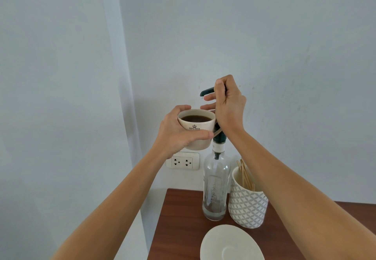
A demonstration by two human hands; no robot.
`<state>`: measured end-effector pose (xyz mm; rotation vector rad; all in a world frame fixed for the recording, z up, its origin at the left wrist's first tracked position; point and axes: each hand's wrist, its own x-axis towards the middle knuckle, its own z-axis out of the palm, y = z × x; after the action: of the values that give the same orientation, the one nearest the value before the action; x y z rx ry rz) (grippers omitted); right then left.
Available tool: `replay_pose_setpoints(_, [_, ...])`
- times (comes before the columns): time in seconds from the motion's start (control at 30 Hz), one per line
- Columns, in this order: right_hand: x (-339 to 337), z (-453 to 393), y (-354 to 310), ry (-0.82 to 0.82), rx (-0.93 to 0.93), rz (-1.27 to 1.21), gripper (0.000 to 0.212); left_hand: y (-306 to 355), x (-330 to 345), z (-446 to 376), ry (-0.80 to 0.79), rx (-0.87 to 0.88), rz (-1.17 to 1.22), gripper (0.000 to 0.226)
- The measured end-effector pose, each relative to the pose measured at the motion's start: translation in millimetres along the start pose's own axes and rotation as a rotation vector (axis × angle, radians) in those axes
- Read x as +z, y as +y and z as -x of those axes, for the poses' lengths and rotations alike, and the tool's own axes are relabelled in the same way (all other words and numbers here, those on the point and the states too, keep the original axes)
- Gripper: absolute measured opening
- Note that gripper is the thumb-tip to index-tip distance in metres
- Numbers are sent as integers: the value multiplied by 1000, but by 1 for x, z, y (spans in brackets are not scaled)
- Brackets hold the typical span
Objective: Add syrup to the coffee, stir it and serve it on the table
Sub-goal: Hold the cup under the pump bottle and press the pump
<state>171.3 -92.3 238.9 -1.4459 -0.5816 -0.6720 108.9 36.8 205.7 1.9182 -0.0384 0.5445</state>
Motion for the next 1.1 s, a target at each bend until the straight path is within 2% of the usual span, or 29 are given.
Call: replay_pose_setpoints(1.1, [0, 1, -3, 9, 23, -10, 25, 0, 1, 1, -4, -21, 18, 109])
